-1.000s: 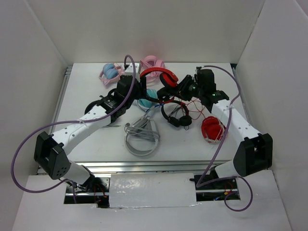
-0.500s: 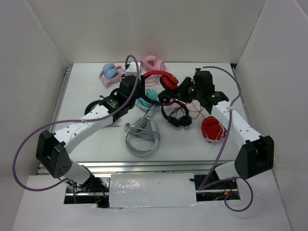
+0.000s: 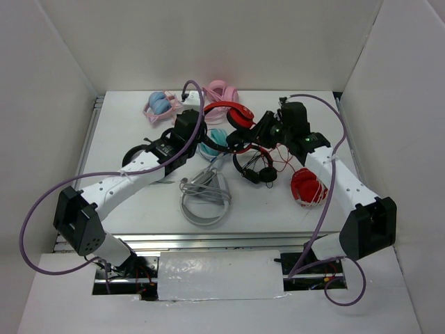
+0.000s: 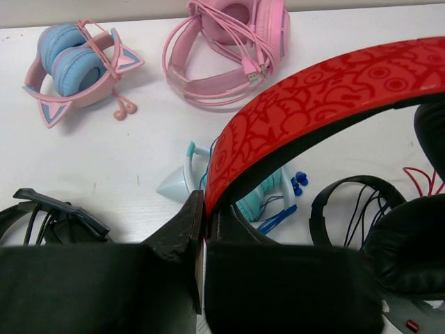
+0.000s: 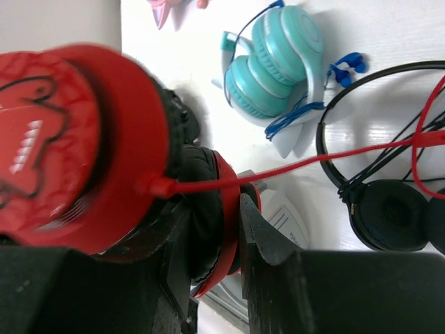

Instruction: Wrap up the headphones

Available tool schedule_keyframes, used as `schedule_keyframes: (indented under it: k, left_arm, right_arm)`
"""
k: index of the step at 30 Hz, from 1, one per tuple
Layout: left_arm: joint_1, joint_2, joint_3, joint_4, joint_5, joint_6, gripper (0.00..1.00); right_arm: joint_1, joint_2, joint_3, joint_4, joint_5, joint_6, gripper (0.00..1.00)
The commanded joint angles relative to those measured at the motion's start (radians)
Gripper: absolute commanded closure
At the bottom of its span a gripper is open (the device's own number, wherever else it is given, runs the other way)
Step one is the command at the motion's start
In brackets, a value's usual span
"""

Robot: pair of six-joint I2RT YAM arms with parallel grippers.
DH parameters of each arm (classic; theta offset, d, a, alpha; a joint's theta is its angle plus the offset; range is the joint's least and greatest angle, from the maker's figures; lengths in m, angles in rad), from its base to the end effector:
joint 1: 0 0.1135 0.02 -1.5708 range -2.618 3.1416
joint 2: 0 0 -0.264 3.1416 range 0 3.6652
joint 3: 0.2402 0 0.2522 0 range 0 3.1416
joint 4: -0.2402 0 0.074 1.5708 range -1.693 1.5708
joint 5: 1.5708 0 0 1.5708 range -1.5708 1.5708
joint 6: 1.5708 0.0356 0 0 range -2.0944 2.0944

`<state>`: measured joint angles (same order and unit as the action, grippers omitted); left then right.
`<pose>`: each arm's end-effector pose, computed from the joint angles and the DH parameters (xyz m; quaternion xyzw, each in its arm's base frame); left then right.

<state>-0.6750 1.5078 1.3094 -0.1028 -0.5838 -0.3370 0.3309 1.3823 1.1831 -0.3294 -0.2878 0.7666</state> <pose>0.2889 -0.2061 0.3567 -0.0385 0.7888 -0.0726 0.6091 0.2955 0.1122 0.3286 0.1158 0.8535 0.3631 0.3555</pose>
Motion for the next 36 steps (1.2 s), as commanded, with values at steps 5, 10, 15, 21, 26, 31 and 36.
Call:
schedule_keyframes:
  k: [5, 10, 15, 21, 26, 31, 36]
  left_arm:
    - [0.003, -0.055, 0.001, 0.094, -0.028, -0.028, 1.00]
    - [0.003, -0.115, 0.025, 0.106, -0.062, -0.033, 1.00]
    - [0.003, -0.124, 0.095, 0.043, -0.128, -0.031, 1.00]
    - [0.003, -0.109, 0.252, 0.000, -0.122, 0.000, 1.00]
    - [0.003, -0.113, 0.395, -0.043, -0.136, 0.024, 1.00]
    - [0.003, -0.121, 0.568, -0.089, -0.088, 0.064, 1.00]
    - [0.003, -0.138, 0.651, -0.086, -0.014, 0.108, 1.00]
  right_arm:
    - [0.003, -0.034, 0.030, 0.021, -0.223, -0.087, 0.75]
    - [0.029, -0.118, 0.007, 0.043, -0.215, -0.167, 0.21]
    - [0.107, -0.293, -0.054, 0.088, -0.108, -0.300, 0.00]
    - [0.149, -0.515, -0.220, 0.153, 0.056, -0.460, 0.00]
    - [0.131, -0.637, -0.335, 0.190, 0.249, -0.553, 0.00]
    - [0.079, -0.599, -0.321, 0.178, 0.285, -0.638, 0.00]
    - [-0.009, -0.508, -0.335, 0.325, 0.178, -0.682, 0.00]
